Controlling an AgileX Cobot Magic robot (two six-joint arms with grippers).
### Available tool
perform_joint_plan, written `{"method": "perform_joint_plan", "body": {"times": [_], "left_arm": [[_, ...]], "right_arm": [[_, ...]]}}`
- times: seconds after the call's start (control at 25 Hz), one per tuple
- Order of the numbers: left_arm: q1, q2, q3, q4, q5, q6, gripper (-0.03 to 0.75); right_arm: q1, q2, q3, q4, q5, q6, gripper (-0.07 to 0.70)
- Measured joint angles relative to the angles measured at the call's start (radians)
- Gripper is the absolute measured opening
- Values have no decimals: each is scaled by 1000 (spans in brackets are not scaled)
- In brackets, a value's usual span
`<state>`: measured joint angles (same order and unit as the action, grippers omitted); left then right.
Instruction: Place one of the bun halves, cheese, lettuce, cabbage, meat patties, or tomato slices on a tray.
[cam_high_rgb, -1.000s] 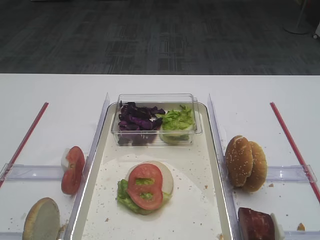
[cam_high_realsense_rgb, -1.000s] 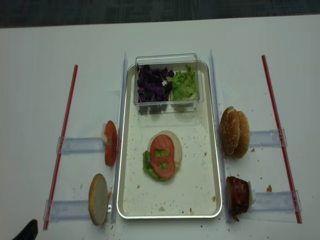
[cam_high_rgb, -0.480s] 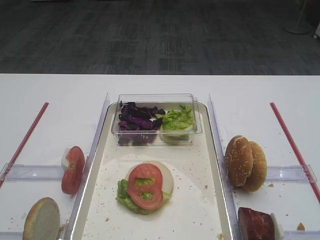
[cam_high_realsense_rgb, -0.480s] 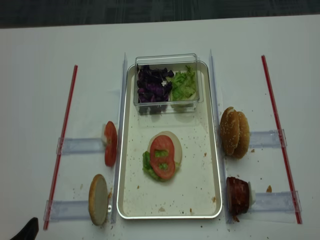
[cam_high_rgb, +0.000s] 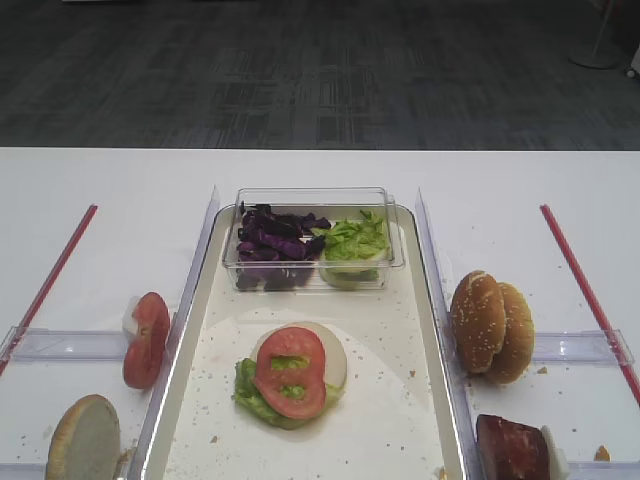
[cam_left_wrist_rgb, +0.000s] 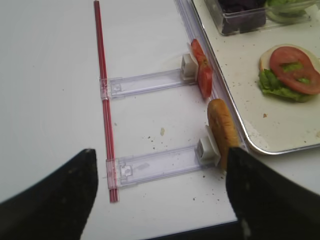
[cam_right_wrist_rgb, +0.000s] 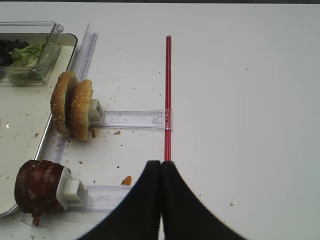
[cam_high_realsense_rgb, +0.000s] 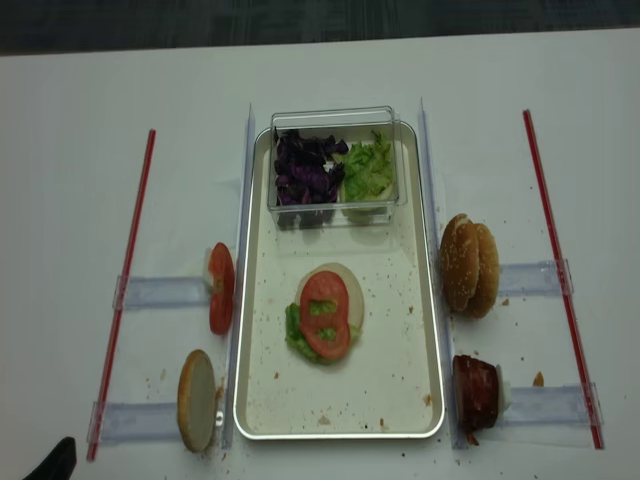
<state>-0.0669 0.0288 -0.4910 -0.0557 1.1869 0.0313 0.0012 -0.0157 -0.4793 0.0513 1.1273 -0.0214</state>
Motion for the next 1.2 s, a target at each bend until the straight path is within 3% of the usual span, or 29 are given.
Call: {"method": "perform_joint_plan", "body": {"times": [0.28,1.2], "left_arm": [[72,-45,1,0,0,0,491],[76,-47,1,0,0,2,491]], "right_arm": [[0,0,0,0,0,2,36],[0,0,0,0,0,3,36]]}}
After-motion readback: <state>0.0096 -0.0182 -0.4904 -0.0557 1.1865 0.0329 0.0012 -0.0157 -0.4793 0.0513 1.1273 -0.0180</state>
